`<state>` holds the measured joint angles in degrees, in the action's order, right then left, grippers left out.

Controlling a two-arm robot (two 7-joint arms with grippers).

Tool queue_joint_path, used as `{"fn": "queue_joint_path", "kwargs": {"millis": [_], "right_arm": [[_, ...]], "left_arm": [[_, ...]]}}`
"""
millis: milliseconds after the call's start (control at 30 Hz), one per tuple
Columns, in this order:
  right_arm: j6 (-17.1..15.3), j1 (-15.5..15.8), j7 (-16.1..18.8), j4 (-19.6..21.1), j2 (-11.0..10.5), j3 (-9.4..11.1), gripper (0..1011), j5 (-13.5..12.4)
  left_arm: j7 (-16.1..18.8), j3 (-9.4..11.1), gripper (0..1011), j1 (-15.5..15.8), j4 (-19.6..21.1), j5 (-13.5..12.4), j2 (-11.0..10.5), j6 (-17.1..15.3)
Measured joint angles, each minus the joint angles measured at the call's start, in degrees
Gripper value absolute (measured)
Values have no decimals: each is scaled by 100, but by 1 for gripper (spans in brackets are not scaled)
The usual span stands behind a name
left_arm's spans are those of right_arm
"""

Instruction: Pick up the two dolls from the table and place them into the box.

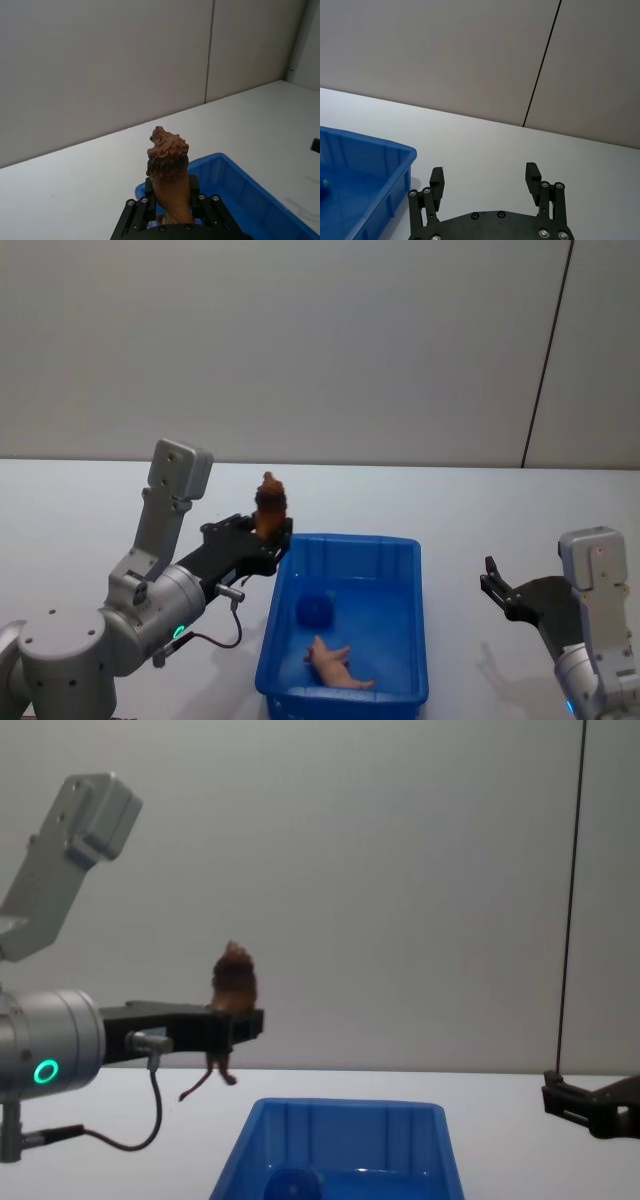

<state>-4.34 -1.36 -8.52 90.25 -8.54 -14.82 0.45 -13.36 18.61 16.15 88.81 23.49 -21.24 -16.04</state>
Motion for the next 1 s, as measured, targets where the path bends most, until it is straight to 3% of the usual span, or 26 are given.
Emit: {"fn": "queue_joint_path", "kwargs": {"millis": [333, 1000], "right_arm": [[0, 0, 0, 0, 0, 0, 1001, 0], [0, 0, 0, 0, 0, 0, 1001, 0]], "left_arm": [[-939, 45, 363, 137, -240, 110, 41, 352], [-2808, 271, 933, 602, -1157, 242, 346, 816]]}}
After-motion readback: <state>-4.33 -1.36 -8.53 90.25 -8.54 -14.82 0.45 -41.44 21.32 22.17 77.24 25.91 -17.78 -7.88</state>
